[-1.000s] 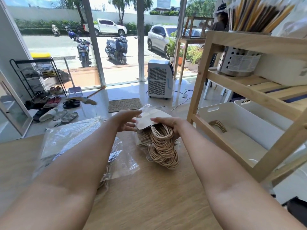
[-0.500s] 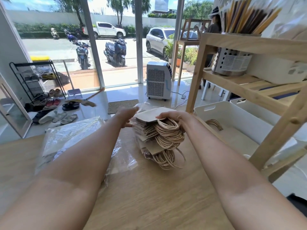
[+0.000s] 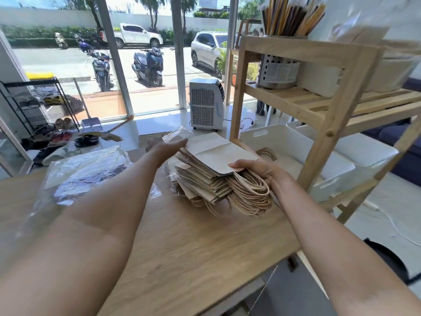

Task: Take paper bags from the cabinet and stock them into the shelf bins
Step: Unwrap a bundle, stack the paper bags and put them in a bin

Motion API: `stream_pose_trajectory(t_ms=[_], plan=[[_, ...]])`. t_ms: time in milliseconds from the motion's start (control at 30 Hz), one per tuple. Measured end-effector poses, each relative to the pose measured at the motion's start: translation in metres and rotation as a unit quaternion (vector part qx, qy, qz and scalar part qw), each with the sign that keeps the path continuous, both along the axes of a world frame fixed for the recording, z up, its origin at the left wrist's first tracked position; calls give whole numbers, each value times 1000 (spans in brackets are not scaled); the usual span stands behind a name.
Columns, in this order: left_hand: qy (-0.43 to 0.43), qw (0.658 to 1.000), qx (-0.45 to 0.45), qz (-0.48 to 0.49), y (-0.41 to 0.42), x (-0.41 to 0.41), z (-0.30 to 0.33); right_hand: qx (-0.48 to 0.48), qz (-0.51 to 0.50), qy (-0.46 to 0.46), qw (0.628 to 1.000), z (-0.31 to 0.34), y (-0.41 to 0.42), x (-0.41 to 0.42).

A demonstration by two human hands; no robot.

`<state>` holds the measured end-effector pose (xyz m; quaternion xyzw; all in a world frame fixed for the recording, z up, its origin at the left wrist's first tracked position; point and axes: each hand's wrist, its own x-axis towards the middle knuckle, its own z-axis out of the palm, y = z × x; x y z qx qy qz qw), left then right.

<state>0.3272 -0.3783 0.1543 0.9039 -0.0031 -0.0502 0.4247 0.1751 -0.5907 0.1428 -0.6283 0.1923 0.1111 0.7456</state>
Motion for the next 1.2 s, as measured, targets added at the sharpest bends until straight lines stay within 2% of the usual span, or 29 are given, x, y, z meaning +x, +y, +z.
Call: stream_pose_trajectory(t_ms=[67,167,267,333,433,533,600,633,767,867,933,1067,1133,1200], plan=[[-34,998,42,23,-1,-17,0,18,0,9,1000,-4,-6,-19],[-43,997,6,61,-2,-39,3,36,6,7,999,-5,-12,-48],[83,992,-86,30,3,-63,2,54,10,-9,998,-6,-18,-78],[172,972,-162,12,10,-81,-3,52,13,-9,999,-9,-22,-93],[286,934,-216,4,22,-104,-11,46,22,-5,999,-12,-26,-113],[402,867,-290,-46,33,-112,-20,58,37,-10,998,-12,-25,-125],[438,835,-311,-117,40,-118,-25,67,58,-6,996,-14,-25,-129],[440,831,-307,-146,43,-120,-26,55,67,-6,996,-15,-25,-129],[405,862,-221,-209,54,-119,-28,-79,135,-3,988,-16,-25,-116],[387,872,-151,-261,56,-124,-33,-227,200,-17,953,-10,-15,-98],[371,879,-145,-263,58,-125,-39,-321,225,-27,919,-6,-5,-86],[271,925,-180,-198,63,-123,-44,-473,243,-58,845,-5,14,-75],[253,923,-212,-196,64,-124,-45,-517,236,-69,820,-11,20,-75],[243,923,-218,-204,66,-127,-47,-536,222,-74,811,-19,26,-77]])
